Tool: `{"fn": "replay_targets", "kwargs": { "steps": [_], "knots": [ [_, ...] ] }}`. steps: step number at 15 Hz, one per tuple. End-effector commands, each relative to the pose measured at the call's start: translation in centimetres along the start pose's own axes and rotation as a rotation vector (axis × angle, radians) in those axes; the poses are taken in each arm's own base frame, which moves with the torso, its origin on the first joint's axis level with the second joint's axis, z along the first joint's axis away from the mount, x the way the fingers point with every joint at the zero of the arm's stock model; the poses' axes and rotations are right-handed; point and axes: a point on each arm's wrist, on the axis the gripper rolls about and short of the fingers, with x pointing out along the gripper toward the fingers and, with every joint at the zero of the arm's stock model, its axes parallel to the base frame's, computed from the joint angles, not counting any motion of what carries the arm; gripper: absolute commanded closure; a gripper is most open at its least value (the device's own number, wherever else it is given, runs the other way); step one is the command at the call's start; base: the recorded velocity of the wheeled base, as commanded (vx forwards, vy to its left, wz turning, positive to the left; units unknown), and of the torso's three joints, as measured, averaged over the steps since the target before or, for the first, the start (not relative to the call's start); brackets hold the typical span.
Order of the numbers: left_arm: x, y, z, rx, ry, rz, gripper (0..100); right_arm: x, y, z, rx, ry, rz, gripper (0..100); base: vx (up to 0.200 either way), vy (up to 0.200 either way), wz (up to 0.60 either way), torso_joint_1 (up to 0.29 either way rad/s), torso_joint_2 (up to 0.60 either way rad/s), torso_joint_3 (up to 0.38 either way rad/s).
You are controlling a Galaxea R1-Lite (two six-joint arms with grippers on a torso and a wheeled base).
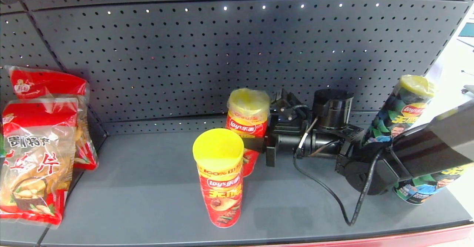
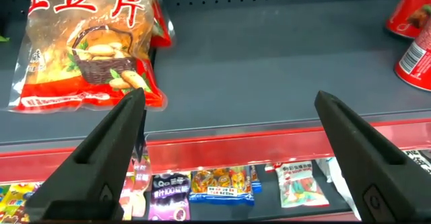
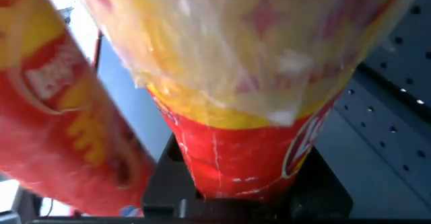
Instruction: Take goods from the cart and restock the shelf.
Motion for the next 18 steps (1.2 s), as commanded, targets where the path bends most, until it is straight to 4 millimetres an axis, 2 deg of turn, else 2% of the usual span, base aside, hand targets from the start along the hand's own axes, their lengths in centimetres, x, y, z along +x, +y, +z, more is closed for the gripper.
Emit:
{"fn": "replay_targets", "kwargs": {
  "steps": [1,3,7,9,18],
  "knots": [
    [0.0,0.0,0.0,0.000,-0.001,0.000,0,0.8,-0.5,-0.6,0.004,0.005,0.004,100,0.000,0.000,0.00,0.000,0.00,0.000],
    [0.0,0.0,0.0,0.000,-0.001,0.000,0,1.5,-1.0,-0.7,-0.003,-0.003,0.004,100,0.000,0.000,0.00,0.000,0.00,0.000],
    [0.0,0.0,0.0,0.000,-0.001,0.000,0,2.7,-0.5,-1.2,-0.001,0.001,0.039,100,0.000,0.000,0.00,0.000,0.00,0.000],
    [0.0,0.0,0.0,0.000,-0.001,0.000,0,3.3,-1.0,-1.4,-0.003,-0.001,0.038,100,0.000,0.000,0.00,0.000,0.00,0.000],
    [0.0,0.0,0.0,0.000,-0.001,0.000,0,3.6,-0.9,-2.4,0.013,0.014,0.079,100,0.000,0.000,0.00,0.000,0.00,0.000]
  ]
}}
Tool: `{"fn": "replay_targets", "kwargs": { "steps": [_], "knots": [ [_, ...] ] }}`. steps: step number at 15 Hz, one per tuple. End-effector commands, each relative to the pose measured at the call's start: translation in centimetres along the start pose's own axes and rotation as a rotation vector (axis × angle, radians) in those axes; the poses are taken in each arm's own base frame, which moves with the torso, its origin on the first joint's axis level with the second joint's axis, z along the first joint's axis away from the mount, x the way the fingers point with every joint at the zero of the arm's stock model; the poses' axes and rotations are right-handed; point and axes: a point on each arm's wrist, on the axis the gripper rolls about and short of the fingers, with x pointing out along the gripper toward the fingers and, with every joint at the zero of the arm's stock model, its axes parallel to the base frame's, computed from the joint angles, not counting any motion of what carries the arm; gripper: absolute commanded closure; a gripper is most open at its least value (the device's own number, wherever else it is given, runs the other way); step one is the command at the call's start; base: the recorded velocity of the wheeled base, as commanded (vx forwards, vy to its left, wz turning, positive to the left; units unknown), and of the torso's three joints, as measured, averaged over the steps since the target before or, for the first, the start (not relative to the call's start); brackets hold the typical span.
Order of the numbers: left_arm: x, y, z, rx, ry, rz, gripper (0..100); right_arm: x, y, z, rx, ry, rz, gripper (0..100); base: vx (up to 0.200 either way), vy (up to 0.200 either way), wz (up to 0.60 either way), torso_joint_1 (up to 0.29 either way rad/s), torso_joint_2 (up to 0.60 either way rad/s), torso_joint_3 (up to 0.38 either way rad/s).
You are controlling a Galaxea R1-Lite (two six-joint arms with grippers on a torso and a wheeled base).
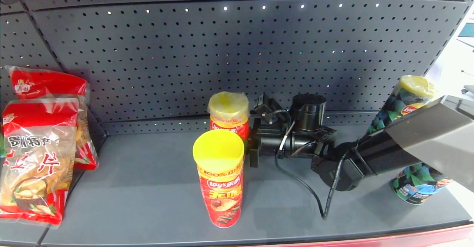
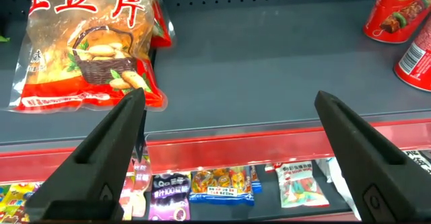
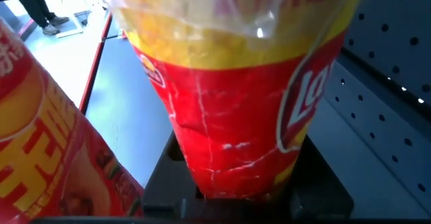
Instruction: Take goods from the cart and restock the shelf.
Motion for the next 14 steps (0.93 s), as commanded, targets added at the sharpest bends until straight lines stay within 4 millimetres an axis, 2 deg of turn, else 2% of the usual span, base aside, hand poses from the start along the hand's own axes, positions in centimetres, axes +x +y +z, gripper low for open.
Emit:
{"fn": "replay_targets", "kwargs": {
  "steps": [1,10,11,14],
  "knots": [
    [0.00,0.00,-0.01,0.000,0.000,0.000,0,0.05,0.06,-0.22,0.007,0.008,0.002,100,0.000,0.000,0.00,0.000,0.00,0.000],
    [0.00,0.00,-0.01,0.000,0.000,0.000,0,0.18,0.30,-0.34,0.011,0.012,0.008,100,0.000,0.000,0.00,0.000,0.00,0.000],
    [0.01,0.00,-0.05,0.000,0.002,0.000,0,0.13,0.26,-0.35,0.011,0.012,0.006,0,0.000,0.000,0.00,0.000,0.00,0.000],
    [0.00,0.00,-0.01,0.000,0.000,0.000,0,0.01,0.46,-0.40,0.015,0.017,0.007,0,0.000,0.000,0.00,0.000,0.00,0.000]
  ]
}}
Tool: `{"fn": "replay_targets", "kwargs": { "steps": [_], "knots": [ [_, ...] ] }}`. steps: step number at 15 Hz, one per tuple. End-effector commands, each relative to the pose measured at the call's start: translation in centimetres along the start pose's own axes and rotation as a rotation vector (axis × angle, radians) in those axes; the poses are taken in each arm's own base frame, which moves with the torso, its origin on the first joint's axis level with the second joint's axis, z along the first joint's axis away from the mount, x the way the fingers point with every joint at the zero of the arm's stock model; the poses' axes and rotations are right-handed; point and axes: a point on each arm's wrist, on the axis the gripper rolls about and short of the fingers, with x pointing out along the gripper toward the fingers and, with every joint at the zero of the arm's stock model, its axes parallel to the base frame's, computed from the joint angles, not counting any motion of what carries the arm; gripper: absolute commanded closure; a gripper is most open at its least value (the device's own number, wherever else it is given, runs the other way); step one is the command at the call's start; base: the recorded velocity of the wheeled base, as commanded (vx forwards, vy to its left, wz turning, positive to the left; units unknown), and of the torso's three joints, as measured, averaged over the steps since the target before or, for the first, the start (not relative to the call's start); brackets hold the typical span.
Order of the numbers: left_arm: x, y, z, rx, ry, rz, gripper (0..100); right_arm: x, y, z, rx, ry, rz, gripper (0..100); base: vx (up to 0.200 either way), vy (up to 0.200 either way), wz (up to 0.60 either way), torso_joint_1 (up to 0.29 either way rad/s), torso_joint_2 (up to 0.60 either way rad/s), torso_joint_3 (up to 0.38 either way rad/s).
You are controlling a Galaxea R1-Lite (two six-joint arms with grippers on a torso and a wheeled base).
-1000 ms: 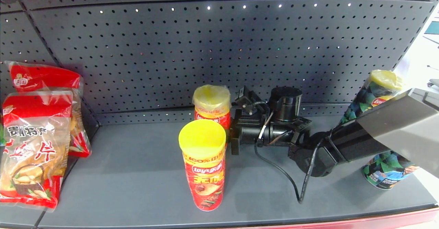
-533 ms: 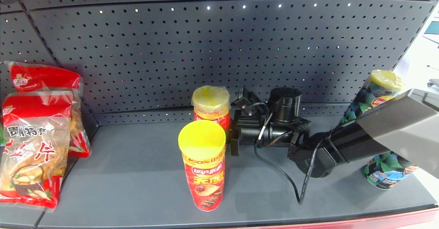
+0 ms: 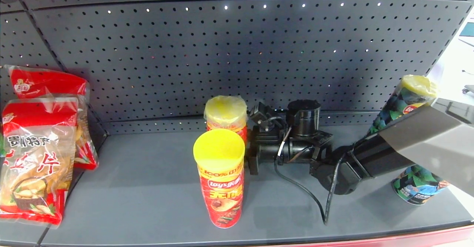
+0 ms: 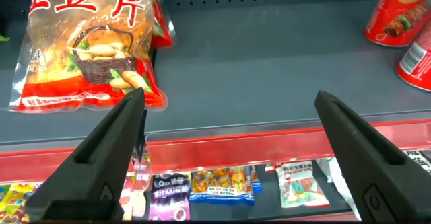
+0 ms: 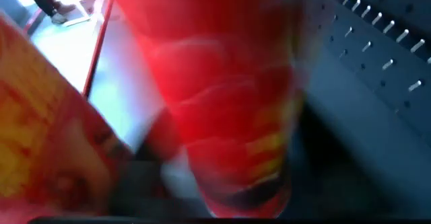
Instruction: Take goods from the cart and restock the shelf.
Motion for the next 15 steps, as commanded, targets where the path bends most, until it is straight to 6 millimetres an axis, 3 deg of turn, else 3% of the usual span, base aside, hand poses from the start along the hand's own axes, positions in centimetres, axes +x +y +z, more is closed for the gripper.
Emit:
{"fn": "replay_targets", "kwargs": {
  "steps": [1,6,15],
  "knots": [
    [0.0,0.0,0.0,0.000,0.000,0.000,0,-0.3,0.2,0.0,-0.004,-0.003,0.003,0,0.000,0.000,0.00,0.000,0.00,0.000],
    [0.0,0.0,0.0,0.000,0.001,0.000,0,-1.5,0.8,0.1,0.006,0.008,-0.003,0,0.000,0.000,0.00,0.000,0.00,0.000],
    [0.0,0.0,0.0,0.000,0.000,0.000,0,-5.5,1.0,1.2,0.013,0.009,-0.070,0,0.000,0.000,0.00,0.000,0.00,0.000]
  ]
}}
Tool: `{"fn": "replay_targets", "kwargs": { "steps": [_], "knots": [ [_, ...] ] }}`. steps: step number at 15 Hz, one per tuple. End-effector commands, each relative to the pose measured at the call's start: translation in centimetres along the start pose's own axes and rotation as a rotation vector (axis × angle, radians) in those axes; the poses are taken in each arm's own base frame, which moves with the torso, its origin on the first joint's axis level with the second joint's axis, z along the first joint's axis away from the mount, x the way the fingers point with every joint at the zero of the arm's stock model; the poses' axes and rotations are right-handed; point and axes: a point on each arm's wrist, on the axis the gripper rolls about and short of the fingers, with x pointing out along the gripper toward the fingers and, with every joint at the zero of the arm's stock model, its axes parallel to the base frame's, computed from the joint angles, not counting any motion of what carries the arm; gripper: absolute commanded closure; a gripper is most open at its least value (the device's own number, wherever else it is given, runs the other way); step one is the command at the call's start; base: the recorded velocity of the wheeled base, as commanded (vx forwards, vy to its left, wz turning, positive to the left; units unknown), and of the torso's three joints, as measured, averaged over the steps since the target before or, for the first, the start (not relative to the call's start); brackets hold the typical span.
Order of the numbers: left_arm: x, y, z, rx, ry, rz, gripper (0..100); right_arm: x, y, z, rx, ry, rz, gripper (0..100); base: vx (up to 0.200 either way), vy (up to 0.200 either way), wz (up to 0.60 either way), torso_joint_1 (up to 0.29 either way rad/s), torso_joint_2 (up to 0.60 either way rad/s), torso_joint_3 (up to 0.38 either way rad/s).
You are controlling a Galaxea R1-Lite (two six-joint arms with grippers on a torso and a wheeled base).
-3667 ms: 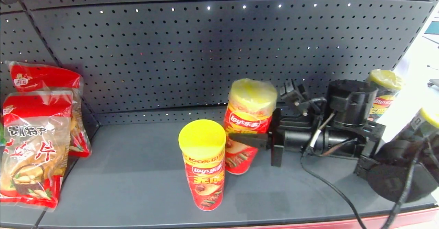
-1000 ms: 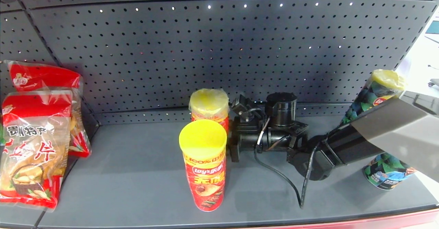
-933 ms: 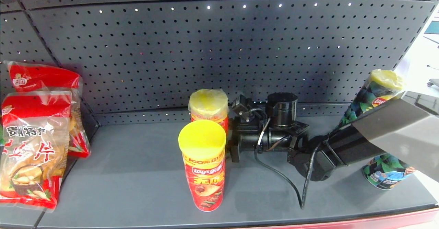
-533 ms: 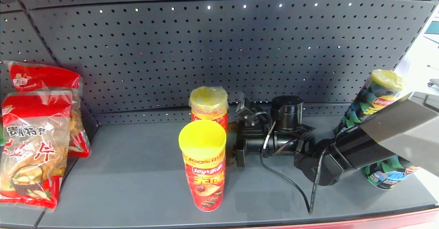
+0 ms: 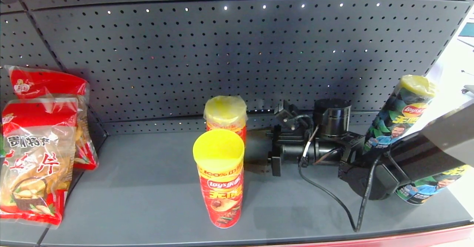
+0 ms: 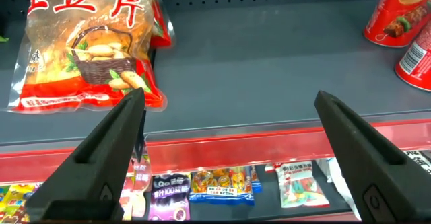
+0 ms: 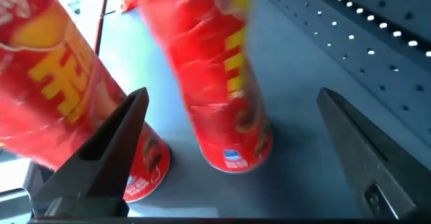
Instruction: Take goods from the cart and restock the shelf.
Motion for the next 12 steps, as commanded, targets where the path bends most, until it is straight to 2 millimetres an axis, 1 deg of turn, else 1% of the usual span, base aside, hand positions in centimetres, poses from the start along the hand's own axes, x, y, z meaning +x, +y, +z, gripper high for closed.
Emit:
{"fn": "replay_targets", "kwargs": {
  "steps": [1,2,3,4,9,12],
  "knots": [
    [0.0,0.0,0.0,0.000,0.000,0.000,0,-1.5,0.2,0.5,-0.006,-0.007,-0.024,0,0.000,0.000,0.00,0.000,0.00,0.000],
    [0.0,0.0,0.0,0.000,0.000,0.000,0,-2.3,0.1,0.5,0.001,-0.002,-0.040,0,0.000,0.000,0.00,0.000,0.00,0.000],
    [0.0,0.0,0.0,0.000,0.000,0.000,0,-2.5,0.1,0.5,0.003,-0.001,-0.046,0,0.000,0.000,0.00,0.000,0.00,0.000],
    [0.0,0.0,0.0,0.000,0.000,0.000,0,-3.5,-0.1,0.5,0.005,-0.001,-0.069,0,0.000,0.000,0.00,0.000,0.00,0.000],
    [0.0,0.0,0.0,0.000,0.000,-0.001,0,-5.5,0.3,0.7,0.003,0.002,-0.100,0,0.000,0.000,0.00,0.000,0.00,0.000],
    [0.0,0.0,0.0,0.000,0.000,0.000,0,-5.8,0.8,1.0,-0.001,-0.002,-0.096,0,0.000,0.000,0.00,0.000,0.00,0.000]
  ]
}}
